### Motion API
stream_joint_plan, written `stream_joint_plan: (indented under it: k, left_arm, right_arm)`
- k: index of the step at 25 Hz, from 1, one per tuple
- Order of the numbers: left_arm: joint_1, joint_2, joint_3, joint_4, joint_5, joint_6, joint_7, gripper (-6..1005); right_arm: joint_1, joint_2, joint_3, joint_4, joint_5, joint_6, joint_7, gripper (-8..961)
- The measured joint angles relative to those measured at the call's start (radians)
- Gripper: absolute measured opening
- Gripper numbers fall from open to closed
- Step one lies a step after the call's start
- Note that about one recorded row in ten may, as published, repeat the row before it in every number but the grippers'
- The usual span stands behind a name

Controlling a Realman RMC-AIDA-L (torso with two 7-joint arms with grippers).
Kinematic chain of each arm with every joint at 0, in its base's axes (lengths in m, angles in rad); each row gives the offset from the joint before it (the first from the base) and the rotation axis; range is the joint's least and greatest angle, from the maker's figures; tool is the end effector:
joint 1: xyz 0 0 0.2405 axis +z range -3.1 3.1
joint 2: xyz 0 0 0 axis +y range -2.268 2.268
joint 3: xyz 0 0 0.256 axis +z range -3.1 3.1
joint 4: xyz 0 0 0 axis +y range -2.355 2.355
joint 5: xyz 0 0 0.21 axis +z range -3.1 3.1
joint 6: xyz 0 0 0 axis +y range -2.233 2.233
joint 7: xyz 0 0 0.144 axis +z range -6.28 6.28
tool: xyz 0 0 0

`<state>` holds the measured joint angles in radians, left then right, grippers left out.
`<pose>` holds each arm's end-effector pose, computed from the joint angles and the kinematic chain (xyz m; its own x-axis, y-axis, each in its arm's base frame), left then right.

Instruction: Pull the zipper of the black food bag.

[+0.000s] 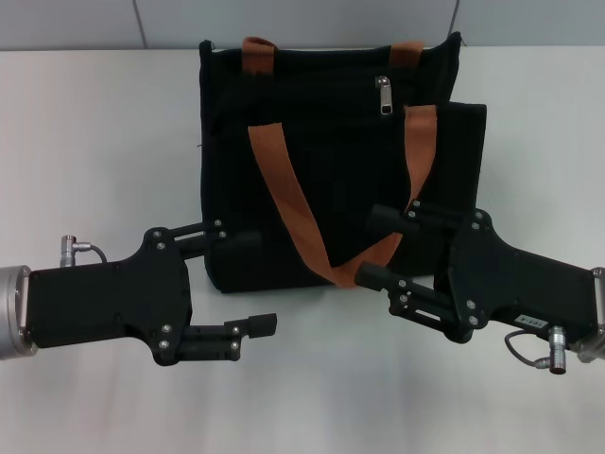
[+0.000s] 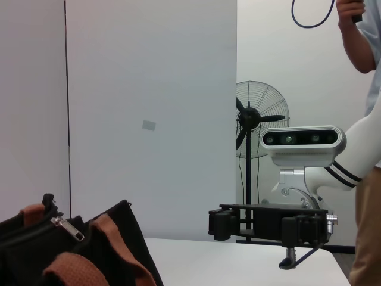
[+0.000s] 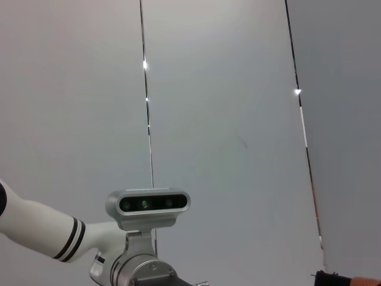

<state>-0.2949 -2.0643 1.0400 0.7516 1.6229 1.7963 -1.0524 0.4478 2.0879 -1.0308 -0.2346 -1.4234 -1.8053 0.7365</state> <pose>-0.2515 0.2552 0.0006 0.7711 0.0090 0.6367 0.1043 -0.9882 -0.1125 0.2389 0.2519 -0.0446 0.5675 -0.0061 -0.8234 -0.2065 -0.9691 -0.1351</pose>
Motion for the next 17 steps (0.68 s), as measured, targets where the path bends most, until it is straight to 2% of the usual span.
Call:
stream_joint_plan:
  k: [17]
  left_arm:
    - [0.000, -0.002, 0.000, 0.000, 0.000, -0.006, 0.000, 798]
  right_arm:
    - [0.003, 0.000, 0.000, 0.018, 0.000, 0.040, 0.000, 545]
